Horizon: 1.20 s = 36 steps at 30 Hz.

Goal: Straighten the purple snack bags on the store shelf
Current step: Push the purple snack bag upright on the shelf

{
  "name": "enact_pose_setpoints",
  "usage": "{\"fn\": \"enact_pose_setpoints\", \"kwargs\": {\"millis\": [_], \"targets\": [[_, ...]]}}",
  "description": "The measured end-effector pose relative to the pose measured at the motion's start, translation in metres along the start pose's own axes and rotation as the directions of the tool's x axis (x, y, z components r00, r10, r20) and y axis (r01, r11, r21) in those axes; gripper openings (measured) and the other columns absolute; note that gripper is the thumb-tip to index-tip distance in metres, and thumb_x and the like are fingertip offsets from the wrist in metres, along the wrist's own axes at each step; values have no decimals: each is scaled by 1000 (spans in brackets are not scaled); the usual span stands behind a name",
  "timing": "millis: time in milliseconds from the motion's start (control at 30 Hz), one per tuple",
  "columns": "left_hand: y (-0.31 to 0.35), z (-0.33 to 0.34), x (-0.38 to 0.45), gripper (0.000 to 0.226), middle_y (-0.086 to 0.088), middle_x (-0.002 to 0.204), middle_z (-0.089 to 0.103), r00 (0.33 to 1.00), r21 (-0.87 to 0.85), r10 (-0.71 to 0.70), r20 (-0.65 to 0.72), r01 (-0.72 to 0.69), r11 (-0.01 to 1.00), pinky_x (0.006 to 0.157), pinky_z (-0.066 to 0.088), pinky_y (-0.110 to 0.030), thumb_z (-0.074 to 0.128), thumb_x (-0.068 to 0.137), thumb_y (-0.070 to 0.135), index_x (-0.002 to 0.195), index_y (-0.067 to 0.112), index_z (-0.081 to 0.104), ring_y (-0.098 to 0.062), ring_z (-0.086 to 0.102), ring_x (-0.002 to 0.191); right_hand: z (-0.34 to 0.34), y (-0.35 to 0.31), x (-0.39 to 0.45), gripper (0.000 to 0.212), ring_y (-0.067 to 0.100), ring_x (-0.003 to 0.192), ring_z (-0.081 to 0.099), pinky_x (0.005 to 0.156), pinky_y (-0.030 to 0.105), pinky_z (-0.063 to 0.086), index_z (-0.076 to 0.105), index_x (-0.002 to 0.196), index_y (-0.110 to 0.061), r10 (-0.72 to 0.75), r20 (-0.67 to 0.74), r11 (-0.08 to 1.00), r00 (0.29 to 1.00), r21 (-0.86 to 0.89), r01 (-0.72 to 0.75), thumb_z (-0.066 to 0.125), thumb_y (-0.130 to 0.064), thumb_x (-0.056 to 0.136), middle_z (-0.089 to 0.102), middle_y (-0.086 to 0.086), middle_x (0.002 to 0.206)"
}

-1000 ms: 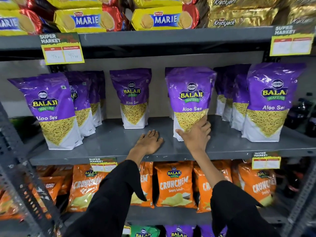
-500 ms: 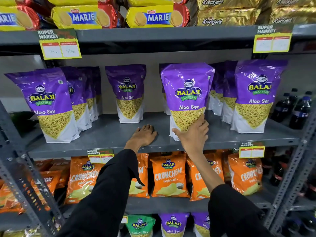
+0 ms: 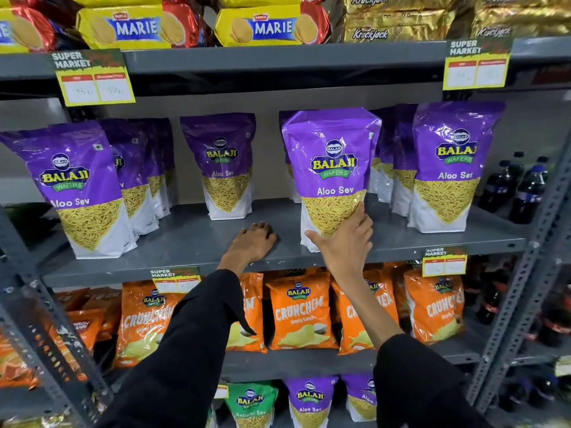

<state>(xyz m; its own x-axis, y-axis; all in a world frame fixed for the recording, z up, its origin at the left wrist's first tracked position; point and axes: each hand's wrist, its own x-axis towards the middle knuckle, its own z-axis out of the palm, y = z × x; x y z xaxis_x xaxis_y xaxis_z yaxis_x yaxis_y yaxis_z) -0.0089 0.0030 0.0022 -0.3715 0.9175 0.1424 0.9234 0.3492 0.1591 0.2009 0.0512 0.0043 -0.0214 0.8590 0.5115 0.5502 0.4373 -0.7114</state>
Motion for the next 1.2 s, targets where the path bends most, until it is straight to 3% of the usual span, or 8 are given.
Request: {"fn": "enact_pose_setpoints", "kwargs": {"millis": [100,200,300,433,633,1200], "targets": [[-3,-2,4,51,-8,155,39,999,-17,13,47,-12,1000,115,28,-48,30,103,44,142,14,46,-28,35,143,-2,3,0,124,35,138,37,105,57,41,16,153,-12,10,2,998,1000,61,-10,79,-70,64,34,16,149],[-7,-2,7,48,-9,160,29,994,-21,16,111,-14,1000,117,24,-51,25,107,39,149,22,41,-30,26,148,-6,9,0,109,33,136,42,105,52,42,17,154,-9,34,2,968,999,249,-34,63,-73,79,33,15,148],[-4,1,5,50,-12,161,28,996,13,0,90,-1,1000,118,22,-50,25,107,37,149,14,37,-30,25,149,-10,14,3,97,29,131,48,101,47,48,19,154,-10,27,2,942,1000,336,-26,57,-69,87,36,11,144],[0,0,1,53,-13,161,29,997,61,34,70,-38,997,119,20,-48,26,106,40,149,8,34,-28,26,149,-9,12,6,97,27,126,50,99,45,50,28,149,-12,-23,-13,956,1000,293,26,66,-69,80,43,9,136],[-3,2,2,56,-10,163,26,997,77,34,76,-40,996,120,19,-49,25,105,43,150,11,32,-27,24,150,0,14,9,114,25,131,44,98,45,50,26,148,-19,-29,-6,975,1000,218,30,82,-68,62,38,8,139],[-1,-1,-2,61,-10,167,15,996,37,9,89,-12,999,124,11,-45,20,106,44,157,12,20,-26,13,155,21,4,30,117,32,133,39,99,48,50,25,148,-14,9,34,987,999,158,-14,87,-61,61,36,15,140]]}}
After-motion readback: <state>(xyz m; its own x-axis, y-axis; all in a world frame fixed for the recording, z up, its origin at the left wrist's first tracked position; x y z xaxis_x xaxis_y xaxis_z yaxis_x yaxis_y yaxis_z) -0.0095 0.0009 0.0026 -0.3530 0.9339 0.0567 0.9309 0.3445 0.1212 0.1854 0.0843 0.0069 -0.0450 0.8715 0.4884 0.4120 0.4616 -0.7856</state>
